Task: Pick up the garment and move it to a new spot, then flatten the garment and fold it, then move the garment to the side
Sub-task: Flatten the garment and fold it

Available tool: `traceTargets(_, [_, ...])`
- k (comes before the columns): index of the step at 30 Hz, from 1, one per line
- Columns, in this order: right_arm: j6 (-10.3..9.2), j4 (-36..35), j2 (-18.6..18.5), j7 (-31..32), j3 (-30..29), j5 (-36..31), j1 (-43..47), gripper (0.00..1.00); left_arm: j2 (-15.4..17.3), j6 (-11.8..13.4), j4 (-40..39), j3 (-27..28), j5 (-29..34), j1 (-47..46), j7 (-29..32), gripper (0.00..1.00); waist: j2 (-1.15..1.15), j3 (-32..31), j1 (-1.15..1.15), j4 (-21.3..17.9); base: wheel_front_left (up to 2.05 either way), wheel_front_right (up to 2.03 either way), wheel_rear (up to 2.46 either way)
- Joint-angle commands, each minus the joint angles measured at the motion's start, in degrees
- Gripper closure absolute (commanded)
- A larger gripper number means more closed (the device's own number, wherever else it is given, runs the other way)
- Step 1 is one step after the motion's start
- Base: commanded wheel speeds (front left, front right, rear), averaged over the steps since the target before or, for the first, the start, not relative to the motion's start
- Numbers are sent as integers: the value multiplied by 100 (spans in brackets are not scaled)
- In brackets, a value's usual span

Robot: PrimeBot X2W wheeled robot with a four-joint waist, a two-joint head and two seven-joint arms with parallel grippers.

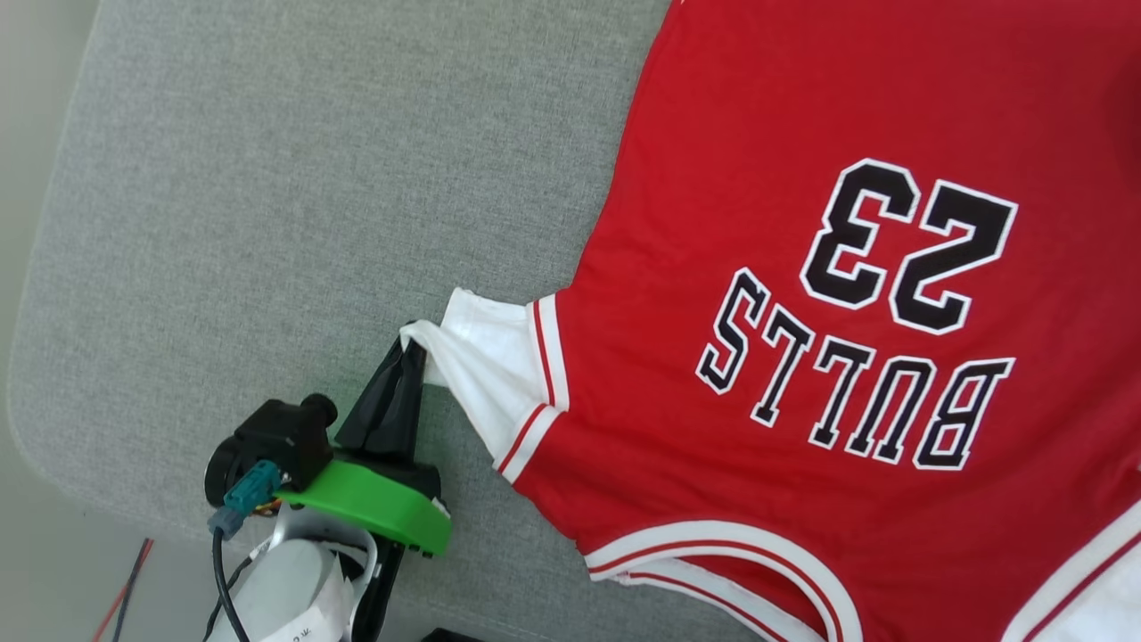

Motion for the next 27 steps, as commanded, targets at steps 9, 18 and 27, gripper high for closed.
traceTargets(9, [-3,-1109,-771,-864,673,793,1131,100,69,5,224,269,-49,579,7,100,0,-1192,-1,-596,0,0,0])
traceTargets(18, [-3,-2074,-1723,-1702,460,1397,3071,100,251,123,201,378,-107,1003,42,100,0,-1783,-1,-984,0,0,0])
traceTargets(27, [-3,-2601,-1944,-2058,-240,1812,5444,100,384,239,166,460,-177,1379,77,100,0,-2101,-1,-1370,0,0,0])
